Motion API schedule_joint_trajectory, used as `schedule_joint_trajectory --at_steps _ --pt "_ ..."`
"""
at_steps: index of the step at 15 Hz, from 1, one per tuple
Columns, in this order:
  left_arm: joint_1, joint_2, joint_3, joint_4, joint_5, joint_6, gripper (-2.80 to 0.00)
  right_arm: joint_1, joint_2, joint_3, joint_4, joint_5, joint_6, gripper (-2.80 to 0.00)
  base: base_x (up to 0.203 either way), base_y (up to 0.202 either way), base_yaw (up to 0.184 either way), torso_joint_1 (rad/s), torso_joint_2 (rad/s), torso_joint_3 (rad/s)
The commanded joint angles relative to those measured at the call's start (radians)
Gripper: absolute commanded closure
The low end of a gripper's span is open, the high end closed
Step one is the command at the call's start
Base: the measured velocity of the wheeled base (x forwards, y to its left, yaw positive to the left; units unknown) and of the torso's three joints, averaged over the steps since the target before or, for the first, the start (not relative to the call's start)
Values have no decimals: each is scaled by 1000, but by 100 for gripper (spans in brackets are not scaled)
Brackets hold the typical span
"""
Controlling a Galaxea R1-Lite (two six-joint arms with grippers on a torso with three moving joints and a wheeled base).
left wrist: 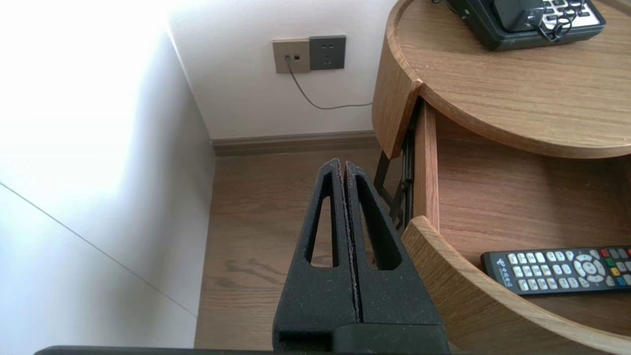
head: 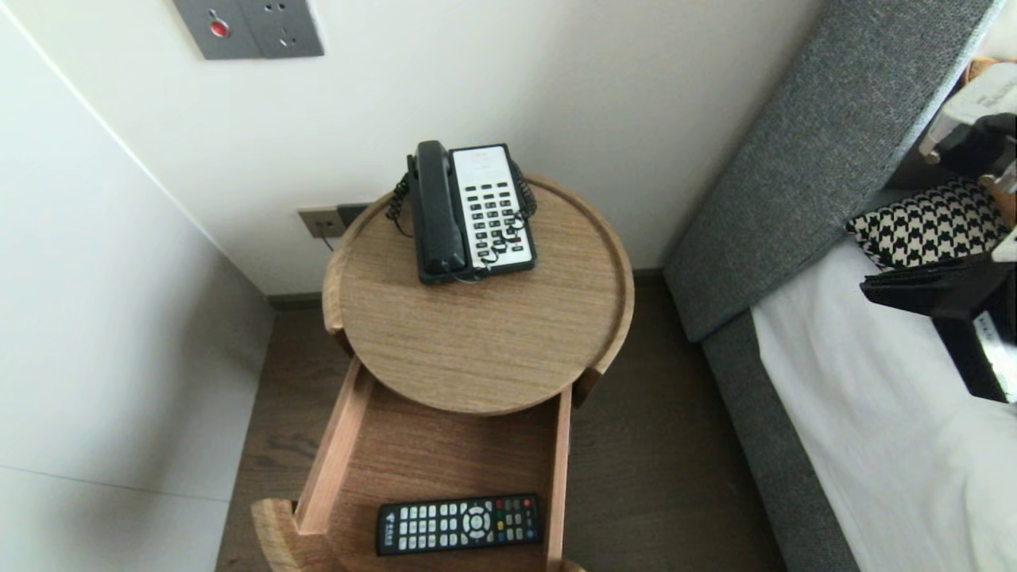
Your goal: Open the nightstand drawer, then take the remote control out of the drawer one by one and place them on the table
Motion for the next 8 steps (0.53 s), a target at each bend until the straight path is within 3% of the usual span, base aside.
schedule_joint_trajectory --at_steps 1,8 --pt "0 -2 40 -1 0 0 0 7 63 -58 63 4 2 0 0 0 0 0 0 0" --pt "0 -2 40 -1 1 0 0 102 243 -99 -17 130 18 0 0 0 0 0 0 0"
